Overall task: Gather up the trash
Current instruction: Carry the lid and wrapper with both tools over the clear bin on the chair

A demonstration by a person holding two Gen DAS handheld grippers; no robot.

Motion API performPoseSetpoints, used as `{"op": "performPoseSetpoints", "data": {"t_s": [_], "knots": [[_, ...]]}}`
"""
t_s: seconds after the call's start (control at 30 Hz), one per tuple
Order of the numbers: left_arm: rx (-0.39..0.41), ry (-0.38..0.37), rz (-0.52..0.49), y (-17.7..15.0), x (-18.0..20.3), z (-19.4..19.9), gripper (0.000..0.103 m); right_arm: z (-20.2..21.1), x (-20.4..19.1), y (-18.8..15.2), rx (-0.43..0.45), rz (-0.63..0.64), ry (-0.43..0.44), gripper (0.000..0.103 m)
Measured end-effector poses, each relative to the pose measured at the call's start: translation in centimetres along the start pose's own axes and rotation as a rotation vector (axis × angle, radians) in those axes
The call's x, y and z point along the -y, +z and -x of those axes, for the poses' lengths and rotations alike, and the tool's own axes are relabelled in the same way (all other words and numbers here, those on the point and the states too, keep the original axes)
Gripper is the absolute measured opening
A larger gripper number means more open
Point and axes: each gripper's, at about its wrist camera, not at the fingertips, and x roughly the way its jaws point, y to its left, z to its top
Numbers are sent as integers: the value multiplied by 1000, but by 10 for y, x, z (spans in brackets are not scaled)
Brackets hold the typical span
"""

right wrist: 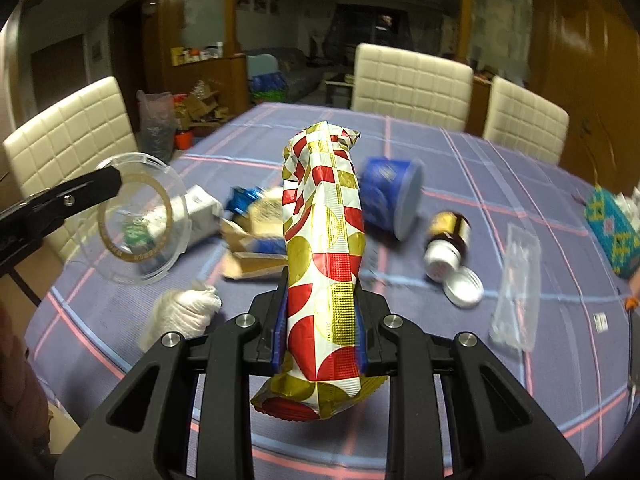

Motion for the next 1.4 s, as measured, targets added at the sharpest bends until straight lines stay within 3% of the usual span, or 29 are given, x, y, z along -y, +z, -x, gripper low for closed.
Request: {"op": "performPoseSetpoints", "data": {"t_s": [0.27, 0.9, 1.17, 1.3, 1.33, 1.37, 1.4], "knots": [[38, 120, 55, 12, -49, 10, 13, -4, -53, 32, 56, 104, 96, 27], [54, 393, 138, 21, -169, 14, 13, -55, -187, 84, 80, 300, 271, 27], [7, 492, 180, 27, -239, -5, 13, -100, -243, 110, 34, 333, 306, 27], [-55, 558, 198, 20, -269, -24, 14, -111, -261, 116, 32, 342, 306, 27], [-71, 577, 201, 19, -273, -28, 27, -113, -263, 117, 32, 344, 305, 27], [-95, 589, 210, 18, -280, -33, 61, -115, -266, 117, 32, 347, 305, 27], [-91, 592, 219, 16, -284, -33, 75, -118, -270, 117, 29, 350, 303, 27]]}}
